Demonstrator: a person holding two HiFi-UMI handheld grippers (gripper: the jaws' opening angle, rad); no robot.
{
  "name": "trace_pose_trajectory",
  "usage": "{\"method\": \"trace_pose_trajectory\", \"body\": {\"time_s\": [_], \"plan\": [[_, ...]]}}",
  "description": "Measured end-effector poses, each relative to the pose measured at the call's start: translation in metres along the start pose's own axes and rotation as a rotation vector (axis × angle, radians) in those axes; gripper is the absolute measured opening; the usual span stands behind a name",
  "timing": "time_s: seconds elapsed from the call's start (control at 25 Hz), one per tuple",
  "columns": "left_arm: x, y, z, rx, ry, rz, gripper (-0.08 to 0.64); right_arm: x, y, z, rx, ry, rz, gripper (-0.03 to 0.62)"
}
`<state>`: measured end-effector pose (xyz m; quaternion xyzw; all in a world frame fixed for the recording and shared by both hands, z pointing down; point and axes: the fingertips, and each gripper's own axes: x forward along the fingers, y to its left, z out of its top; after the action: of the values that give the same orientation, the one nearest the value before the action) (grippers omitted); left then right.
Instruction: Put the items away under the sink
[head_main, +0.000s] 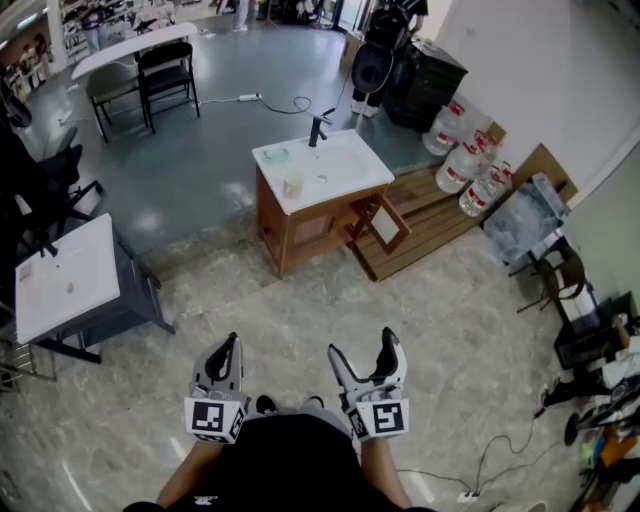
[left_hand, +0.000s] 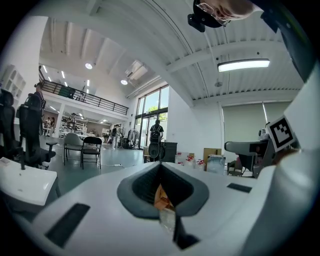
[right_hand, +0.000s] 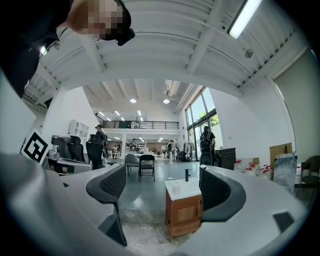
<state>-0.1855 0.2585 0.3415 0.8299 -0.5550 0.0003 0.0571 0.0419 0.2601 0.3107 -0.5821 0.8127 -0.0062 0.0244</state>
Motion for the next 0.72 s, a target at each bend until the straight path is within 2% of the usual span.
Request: {"method": "trace_pose_trajectory", "body": {"time_s": [0.32,0.72], "plan": [[0.002,0.023,-0.002,-0.009,-0.014,-0.003,0.005,0.010,0.014,-0.008,0.001,0.016,-0.017,0.449],[0.026,0.037,-0.014,-0.023,0.011,0.028,0.005,0.049,0.002,-0.017,0.016,0.016,0.007,0.449]]}}
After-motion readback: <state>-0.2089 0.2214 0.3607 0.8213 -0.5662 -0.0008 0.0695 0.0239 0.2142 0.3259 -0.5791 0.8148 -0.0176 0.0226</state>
